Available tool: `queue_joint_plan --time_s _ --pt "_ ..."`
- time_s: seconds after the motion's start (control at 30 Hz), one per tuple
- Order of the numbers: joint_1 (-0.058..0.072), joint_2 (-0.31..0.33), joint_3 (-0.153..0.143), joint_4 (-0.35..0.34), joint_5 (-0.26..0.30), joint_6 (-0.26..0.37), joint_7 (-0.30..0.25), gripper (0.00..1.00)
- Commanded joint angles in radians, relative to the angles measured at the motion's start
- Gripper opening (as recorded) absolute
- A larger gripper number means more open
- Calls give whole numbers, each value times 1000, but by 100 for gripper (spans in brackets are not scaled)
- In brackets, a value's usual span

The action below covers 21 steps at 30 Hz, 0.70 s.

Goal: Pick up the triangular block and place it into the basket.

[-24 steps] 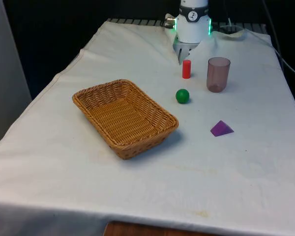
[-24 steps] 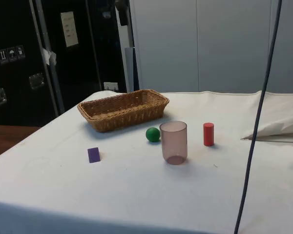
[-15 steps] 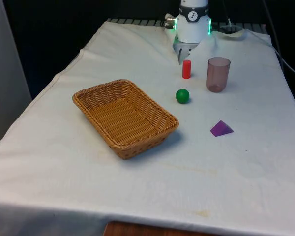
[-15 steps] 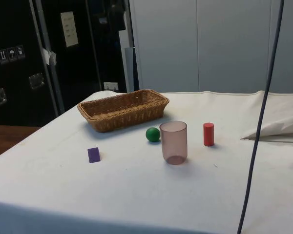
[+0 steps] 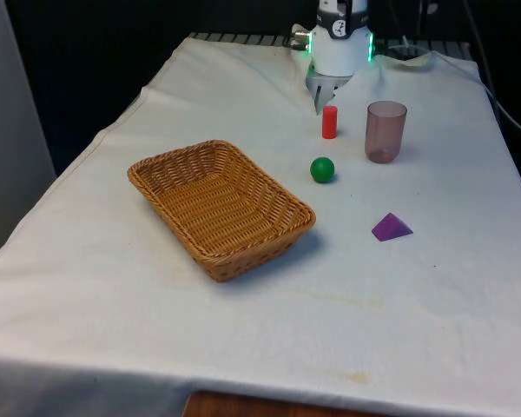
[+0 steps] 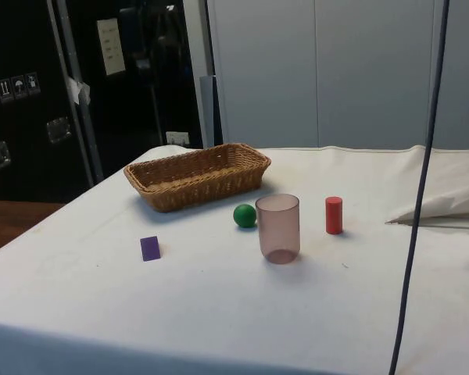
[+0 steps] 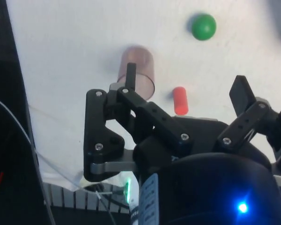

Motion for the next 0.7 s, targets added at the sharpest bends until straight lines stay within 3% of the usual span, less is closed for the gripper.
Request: queue_joint_plan --time_s 0.0,0.67 --pt "0 12 1 8 9 3 5 100" --pt "-2 132 0 39 66 89 73 100"
